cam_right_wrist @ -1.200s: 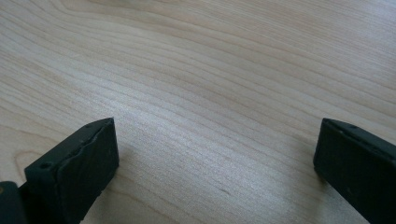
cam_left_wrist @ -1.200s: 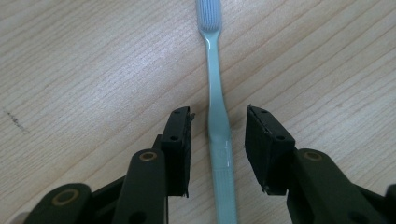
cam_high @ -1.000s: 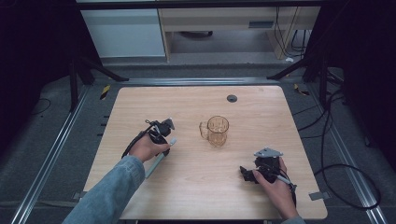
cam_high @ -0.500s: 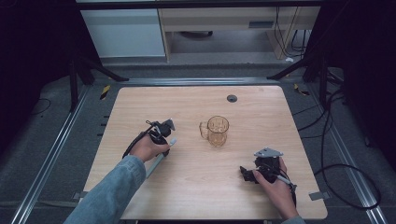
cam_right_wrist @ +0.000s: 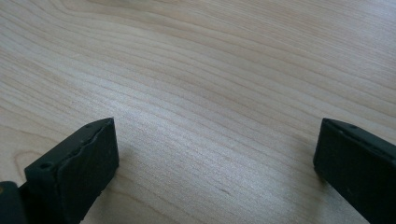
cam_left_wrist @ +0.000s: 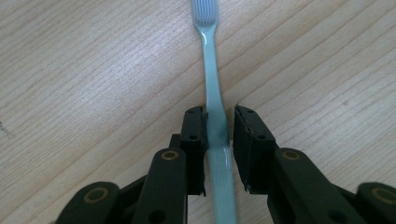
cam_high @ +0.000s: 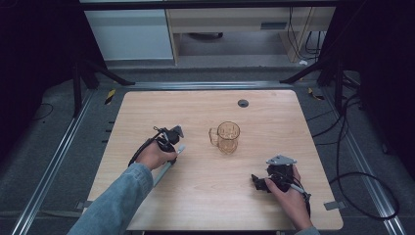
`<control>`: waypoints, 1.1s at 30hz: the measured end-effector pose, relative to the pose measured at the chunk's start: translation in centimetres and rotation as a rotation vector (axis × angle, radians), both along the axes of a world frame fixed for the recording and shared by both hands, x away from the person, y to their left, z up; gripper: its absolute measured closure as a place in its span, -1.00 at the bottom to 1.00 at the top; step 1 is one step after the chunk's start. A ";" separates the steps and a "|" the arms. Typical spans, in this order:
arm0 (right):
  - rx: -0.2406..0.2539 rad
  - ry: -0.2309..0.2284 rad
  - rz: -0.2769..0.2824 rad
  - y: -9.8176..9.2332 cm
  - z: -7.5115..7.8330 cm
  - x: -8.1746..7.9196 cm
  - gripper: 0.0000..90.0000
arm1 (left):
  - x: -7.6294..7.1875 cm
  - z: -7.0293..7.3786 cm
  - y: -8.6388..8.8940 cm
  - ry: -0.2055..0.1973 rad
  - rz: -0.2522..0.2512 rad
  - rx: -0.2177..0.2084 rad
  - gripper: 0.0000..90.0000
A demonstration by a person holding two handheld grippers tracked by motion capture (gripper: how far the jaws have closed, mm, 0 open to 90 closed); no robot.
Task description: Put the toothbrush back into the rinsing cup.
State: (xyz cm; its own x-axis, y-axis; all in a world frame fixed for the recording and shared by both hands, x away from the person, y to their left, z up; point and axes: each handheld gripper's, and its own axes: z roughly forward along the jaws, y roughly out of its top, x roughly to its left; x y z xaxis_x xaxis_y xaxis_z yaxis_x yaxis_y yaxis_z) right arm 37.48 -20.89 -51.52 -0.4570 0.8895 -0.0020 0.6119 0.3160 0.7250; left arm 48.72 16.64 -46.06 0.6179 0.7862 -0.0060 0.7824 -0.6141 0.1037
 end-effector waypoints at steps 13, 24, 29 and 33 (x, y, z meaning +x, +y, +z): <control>0.000 0.000 0.000 0.0 0.0 0.0 -0.99 | -0.3 -0.2 -0.4 -0.003 -0.026 -0.007 0.74; -0.002 0.000 0.001 0.0 0.0 0.0 -0.99 | -1.6 3.5 0.4 -0.144 -0.061 -0.119 0.75; 0.000 0.001 -0.002 0.0 0.0 0.0 -0.99 | -3.0 4.9 0.5 -0.202 -0.090 -0.218 0.75; 0.000 0.003 -0.003 0.0 0.0 0.1 -0.99 | -3.4 5.7 0.0 -0.257 -0.103 -0.291 0.75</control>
State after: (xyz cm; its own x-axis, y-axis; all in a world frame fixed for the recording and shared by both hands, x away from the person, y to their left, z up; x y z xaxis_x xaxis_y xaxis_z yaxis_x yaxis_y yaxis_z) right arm 37.59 -20.88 -51.52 -0.4547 0.8906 -0.0004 0.6152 0.3144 0.7230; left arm 45.32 16.68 -40.32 0.7038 0.7083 -0.0543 0.6442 -0.6042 0.4690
